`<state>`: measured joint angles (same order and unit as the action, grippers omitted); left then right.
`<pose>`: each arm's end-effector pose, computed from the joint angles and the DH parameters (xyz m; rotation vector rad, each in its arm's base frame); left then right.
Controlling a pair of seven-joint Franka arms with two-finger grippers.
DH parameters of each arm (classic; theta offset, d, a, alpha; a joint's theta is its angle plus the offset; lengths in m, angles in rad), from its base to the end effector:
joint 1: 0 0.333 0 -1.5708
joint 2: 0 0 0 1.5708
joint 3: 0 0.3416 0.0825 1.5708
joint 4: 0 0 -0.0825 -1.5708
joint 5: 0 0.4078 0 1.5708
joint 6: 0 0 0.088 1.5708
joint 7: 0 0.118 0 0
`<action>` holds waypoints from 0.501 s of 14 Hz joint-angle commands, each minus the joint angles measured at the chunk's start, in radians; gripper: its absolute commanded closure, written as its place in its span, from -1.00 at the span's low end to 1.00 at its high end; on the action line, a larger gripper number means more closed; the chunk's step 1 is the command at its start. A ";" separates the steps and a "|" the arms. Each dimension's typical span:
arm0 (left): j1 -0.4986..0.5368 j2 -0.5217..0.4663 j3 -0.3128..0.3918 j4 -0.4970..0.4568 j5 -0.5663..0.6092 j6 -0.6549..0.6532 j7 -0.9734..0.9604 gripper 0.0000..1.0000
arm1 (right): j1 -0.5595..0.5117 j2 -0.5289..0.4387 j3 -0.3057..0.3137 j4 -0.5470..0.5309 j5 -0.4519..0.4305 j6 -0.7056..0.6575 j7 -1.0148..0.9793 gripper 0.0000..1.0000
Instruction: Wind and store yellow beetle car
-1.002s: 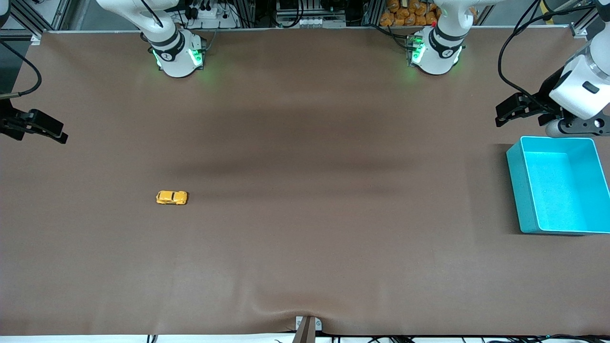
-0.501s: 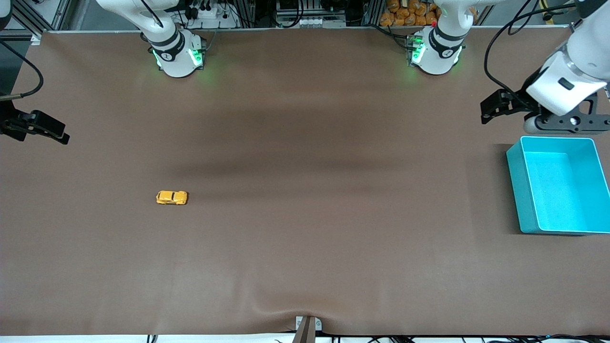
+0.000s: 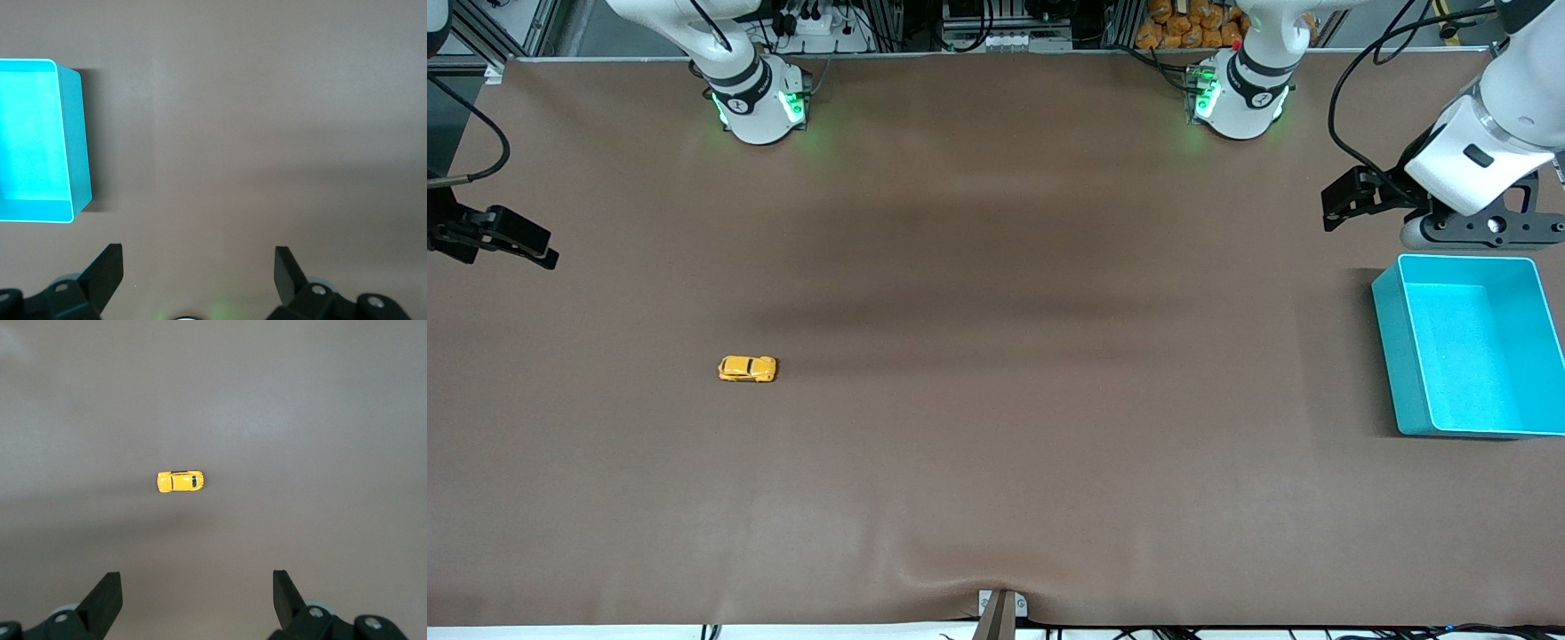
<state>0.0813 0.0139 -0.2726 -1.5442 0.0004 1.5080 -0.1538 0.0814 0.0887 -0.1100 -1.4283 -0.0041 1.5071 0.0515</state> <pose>0.5655 -0.1083 0.6391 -3.1349 0.0589 0.0775 0.6017 -0.0144 0.6517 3.1251 -0.1250 -0.0144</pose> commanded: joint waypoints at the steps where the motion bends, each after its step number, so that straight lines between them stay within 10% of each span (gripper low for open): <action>1: 0.006 -0.009 -0.008 -0.002 0.026 0.000 -0.007 -1.00 | 0.005 0.002 0.001 0.000 0.018 0.002 -0.002 -1.00; 7: 0.003 -0.011 -0.008 -0.002 0.026 0.000 -0.007 -1.00 | 0.015 0.008 0.003 0.005 0.018 0.002 0.004 -1.00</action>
<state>0.0809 0.0139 -0.2729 -1.5442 0.0012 1.5080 -0.1538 0.0828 0.0952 -0.1041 -1.4288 -0.0033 1.5080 0.0515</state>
